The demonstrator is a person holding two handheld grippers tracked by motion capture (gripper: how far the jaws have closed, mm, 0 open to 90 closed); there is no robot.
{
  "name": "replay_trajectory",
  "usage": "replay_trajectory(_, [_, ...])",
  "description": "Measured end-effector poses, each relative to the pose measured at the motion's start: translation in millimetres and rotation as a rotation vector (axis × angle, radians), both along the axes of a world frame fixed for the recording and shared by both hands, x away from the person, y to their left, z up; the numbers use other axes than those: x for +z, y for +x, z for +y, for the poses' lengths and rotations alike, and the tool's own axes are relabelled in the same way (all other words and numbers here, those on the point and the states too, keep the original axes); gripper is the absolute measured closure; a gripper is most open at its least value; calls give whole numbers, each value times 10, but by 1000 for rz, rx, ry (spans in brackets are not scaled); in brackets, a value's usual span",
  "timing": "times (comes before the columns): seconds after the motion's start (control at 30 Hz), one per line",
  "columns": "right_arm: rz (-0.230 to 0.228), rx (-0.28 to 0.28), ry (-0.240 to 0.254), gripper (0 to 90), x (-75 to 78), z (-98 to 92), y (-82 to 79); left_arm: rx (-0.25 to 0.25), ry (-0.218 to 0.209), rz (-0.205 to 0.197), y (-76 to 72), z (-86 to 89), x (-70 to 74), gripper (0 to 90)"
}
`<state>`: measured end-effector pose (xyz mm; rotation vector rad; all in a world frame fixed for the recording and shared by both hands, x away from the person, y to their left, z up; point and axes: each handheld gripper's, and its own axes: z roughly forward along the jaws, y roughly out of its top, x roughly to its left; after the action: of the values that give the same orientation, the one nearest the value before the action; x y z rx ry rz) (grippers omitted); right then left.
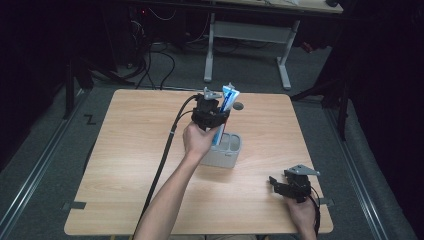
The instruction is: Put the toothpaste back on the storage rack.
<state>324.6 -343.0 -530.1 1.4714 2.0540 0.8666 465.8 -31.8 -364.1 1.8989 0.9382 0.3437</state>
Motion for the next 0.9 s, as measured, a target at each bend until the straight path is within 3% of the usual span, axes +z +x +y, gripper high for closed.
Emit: replay_trajectory(0.9, [-2, 1, 0, 311, -1, -1, 2, 5, 11, 22, -19, 46, -132, 715])
